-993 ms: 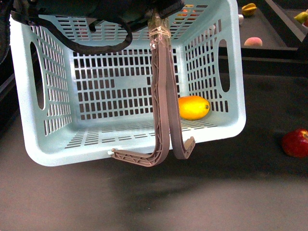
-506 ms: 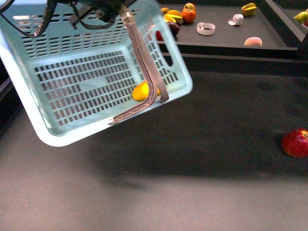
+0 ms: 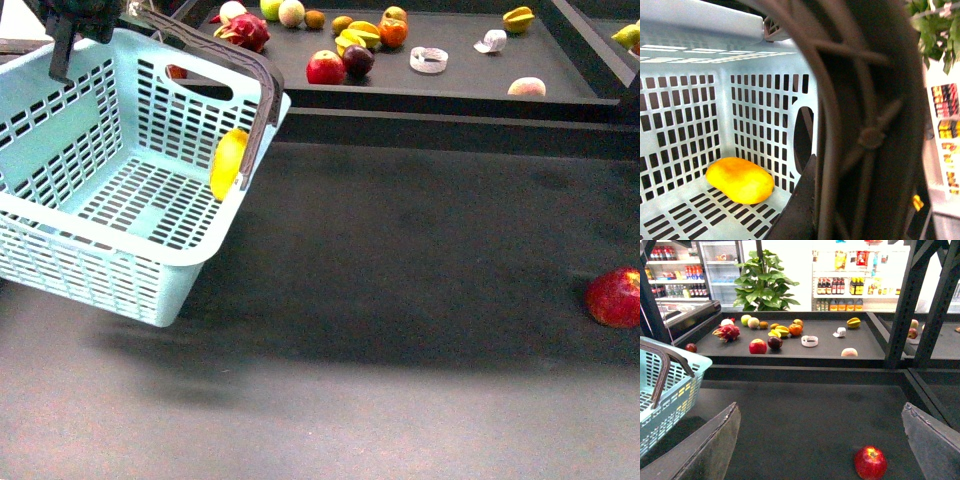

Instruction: Pick mango with right arm and hold basket with left

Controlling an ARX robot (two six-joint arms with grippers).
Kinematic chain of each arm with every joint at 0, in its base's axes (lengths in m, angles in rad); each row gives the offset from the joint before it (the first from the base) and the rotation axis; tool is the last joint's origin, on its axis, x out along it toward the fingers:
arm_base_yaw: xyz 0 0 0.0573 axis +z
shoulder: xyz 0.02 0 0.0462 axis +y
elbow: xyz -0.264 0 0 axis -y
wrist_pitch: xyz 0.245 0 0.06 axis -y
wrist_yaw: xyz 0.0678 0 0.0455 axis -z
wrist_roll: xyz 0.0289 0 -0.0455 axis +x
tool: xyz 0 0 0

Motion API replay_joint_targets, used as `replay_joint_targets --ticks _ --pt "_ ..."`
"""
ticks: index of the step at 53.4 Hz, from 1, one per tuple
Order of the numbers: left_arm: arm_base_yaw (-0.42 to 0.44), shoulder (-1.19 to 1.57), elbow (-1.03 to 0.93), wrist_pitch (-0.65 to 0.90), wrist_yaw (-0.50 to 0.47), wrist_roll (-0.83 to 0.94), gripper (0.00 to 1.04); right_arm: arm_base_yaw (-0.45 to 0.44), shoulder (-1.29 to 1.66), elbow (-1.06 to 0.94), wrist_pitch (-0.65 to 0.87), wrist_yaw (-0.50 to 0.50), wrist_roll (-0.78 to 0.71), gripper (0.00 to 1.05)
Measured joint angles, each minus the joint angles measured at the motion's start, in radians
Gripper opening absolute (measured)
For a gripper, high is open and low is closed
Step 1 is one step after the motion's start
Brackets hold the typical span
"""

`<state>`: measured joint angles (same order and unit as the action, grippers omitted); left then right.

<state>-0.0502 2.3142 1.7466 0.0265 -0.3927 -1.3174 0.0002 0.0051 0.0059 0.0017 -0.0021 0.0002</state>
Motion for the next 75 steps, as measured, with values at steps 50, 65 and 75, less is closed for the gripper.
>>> replay_joint_targets --ticks 50,65,75 --pt "0.116 0.067 -0.166 0.187 0.280 -0.142 0.23 0.000 -0.001 0.000 0.000 0.000 0.000 0.96" --pt "0.109 -0.020 -0.266 0.189 0.245 -0.079 0.71 0.000 -0.001 0.000 0.000 0.000 0.000 0.96" --pt "0.102 -0.135 -0.349 0.216 0.235 -0.025 0.98 0.000 -0.001 0.000 0.000 0.000 0.000 0.96"
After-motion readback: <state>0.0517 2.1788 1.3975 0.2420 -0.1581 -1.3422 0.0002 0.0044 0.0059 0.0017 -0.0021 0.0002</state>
